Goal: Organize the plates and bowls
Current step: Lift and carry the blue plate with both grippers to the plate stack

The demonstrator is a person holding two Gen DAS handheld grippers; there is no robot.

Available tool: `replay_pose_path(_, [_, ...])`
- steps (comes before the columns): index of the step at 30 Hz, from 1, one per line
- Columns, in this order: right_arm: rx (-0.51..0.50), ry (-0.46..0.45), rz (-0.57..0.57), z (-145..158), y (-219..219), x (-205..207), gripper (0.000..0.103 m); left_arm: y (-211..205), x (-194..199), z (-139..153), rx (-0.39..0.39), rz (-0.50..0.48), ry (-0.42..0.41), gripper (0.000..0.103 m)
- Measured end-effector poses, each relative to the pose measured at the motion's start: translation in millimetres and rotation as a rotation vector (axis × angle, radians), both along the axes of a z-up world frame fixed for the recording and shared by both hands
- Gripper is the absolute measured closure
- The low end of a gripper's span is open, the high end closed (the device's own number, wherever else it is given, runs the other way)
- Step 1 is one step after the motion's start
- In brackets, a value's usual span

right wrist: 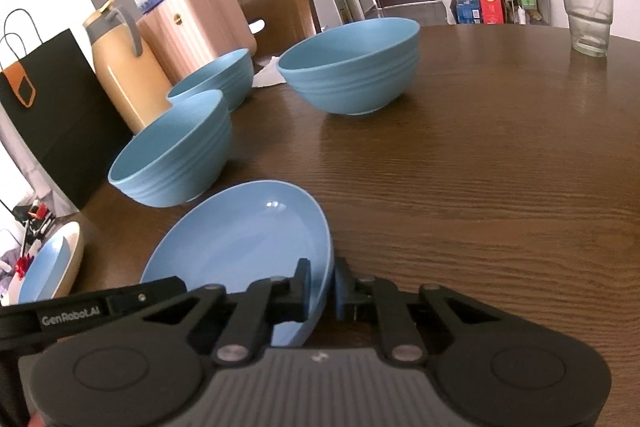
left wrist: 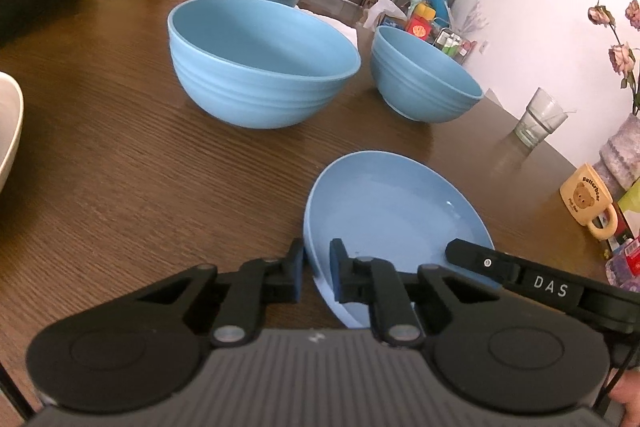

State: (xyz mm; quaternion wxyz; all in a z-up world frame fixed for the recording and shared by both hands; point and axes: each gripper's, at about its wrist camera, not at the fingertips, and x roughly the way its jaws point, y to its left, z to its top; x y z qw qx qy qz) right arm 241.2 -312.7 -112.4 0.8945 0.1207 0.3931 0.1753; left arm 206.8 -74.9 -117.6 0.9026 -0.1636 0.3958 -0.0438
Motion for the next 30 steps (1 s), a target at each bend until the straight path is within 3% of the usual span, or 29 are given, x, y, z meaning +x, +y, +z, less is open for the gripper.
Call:
replay_pose_path(16, [0.001,-0.003,0.005,0,0,-2,0.092,-2,-2,0,0.004,0.027,-0.006,0.09])
replay_pose_path(30, [-0.033,-0.042,0.027,7,13,-15,0.092,-5,-10,6,0.1,0.057,-0.02,0.091])
